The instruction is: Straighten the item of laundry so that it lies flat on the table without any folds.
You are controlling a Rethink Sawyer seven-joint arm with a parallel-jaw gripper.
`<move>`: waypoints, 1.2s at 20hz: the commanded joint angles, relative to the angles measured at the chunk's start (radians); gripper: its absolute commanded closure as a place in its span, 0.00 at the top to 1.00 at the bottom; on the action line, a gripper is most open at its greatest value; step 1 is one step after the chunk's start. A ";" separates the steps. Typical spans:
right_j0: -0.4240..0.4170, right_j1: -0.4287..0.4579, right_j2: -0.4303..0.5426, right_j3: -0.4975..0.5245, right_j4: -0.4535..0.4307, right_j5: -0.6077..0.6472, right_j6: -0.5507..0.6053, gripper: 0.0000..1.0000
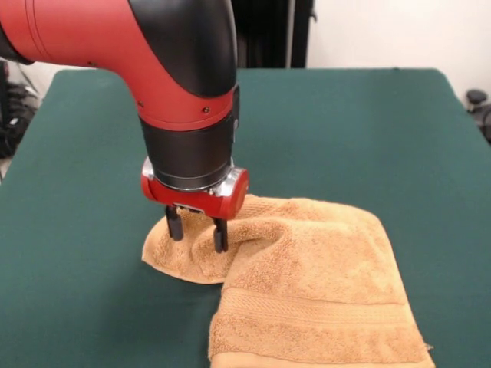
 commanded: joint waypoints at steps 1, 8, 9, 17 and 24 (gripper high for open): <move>-0.003 -0.012 0.062 0.054 -0.049 0.099 -0.232 1.00; -0.061 -0.044 0.101 0.149 -0.034 0.093 -0.287 1.00; -0.063 -0.045 0.103 0.151 -0.037 0.098 -0.292 1.00; -0.087 -0.042 0.121 0.191 -0.068 0.070 -0.315 1.00; -0.092 -0.029 0.141 0.201 -0.063 0.050 -0.287 1.00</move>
